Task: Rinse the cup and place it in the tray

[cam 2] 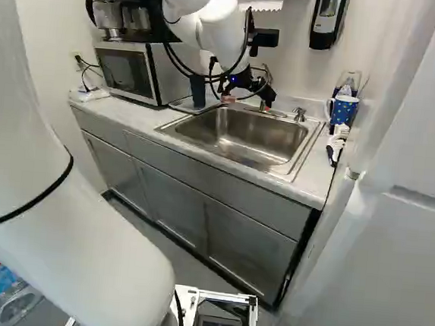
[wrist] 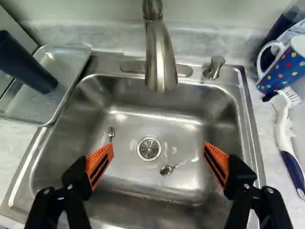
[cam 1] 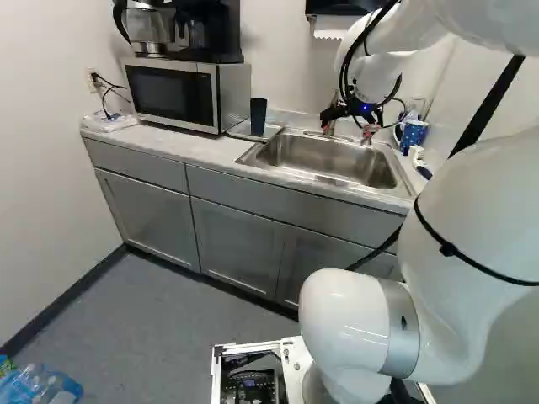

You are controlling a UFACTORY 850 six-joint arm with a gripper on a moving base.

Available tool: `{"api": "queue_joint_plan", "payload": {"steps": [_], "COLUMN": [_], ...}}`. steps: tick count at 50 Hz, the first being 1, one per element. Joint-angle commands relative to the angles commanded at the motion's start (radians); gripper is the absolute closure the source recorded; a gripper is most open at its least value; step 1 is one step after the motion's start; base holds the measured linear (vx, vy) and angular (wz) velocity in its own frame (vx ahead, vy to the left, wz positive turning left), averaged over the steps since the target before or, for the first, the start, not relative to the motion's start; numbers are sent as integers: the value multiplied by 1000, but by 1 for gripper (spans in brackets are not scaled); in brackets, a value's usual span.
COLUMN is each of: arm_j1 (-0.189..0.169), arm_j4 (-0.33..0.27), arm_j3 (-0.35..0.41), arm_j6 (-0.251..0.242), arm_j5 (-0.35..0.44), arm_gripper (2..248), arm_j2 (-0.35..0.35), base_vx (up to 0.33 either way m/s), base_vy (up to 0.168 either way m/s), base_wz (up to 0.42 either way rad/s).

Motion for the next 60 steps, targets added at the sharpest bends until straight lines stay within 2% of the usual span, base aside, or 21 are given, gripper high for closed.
{"api": "queue_joint_plan", "payload": {"steps": [6, 60], "arm_j1": [0, 12], "arm_j4": [0, 0], "arm_j3": [0, 6], "arm_j6": [0, 0], "arm_j5": [-63, -61], "arm_gripper": [3, 3], "arm_j2": [0, 6], "base_vx": [0, 0], "base_vy": [0, 0], "base_wz": [0, 0]}}
